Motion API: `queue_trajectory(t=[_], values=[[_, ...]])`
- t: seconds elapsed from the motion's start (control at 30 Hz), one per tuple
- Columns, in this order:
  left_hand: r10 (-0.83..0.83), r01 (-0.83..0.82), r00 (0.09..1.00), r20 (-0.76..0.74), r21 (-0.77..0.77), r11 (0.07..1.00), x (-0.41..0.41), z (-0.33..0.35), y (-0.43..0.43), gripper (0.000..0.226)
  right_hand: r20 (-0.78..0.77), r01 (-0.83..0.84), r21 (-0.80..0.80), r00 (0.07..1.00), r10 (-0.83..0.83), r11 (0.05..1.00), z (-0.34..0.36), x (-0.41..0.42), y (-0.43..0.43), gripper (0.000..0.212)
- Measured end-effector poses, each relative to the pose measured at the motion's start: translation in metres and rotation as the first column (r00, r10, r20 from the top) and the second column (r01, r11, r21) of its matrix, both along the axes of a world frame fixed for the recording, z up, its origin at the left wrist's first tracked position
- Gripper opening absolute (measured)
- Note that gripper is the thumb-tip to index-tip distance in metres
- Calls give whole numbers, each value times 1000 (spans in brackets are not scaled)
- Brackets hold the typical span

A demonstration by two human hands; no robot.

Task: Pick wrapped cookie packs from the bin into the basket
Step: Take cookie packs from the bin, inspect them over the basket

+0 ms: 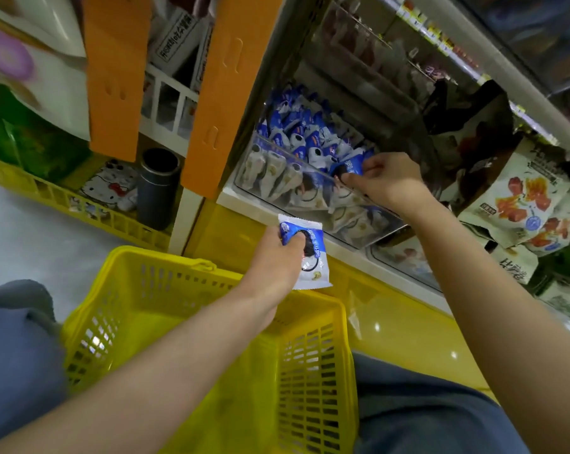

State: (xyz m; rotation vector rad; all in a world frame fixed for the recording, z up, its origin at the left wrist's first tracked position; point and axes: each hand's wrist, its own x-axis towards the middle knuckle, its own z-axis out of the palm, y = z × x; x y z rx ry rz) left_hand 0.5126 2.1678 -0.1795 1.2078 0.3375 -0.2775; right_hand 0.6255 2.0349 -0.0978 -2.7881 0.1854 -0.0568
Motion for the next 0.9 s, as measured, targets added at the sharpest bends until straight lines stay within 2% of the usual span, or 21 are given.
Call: queue_trajectory(t=[0.07,0.2,0.33,0.4,0.47,0.53,0.6,0.73,0.9], values=[[11,-11,1000,-2,-7,1000,1,1,1,10,8,2,-49,1000,-1,999,1,1,1,29],[22,-22,1000,-16,-13,1000,2,3,2,16,-107,15,-156,994,-32,988,5,2,4,30],[15,-16,999,-28,-22,1000,1,4,2,13,-160,-21,-226,987,-16,974,4,11,15,31],[11,-11,999,-32,-21,1000,0,4,3,13,-235,-50,-168,972,10,984,2,18,20,31],[4,-5,999,-38,-26,1000,0,3,4,14,-285,-28,-21,958,21,999,1,22,22,28],[1,-3,999,-39,-28,1000,0,3,5,14,-286,-5,102,957,34,995,0,23,21,19],[5,-6,1000,-31,-26,1000,0,3,5,14,-284,-2,170,958,51,985,-1,23,17,19],[-7,7,1000,-22,-6,1000,-1,1,2,14,-367,6,143,929,47,990,-5,27,13,21],[-7,7,1000,-12,24,1000,0,-1,2,16,-341,-12,187,937,76,982,-11,28,19,22]])
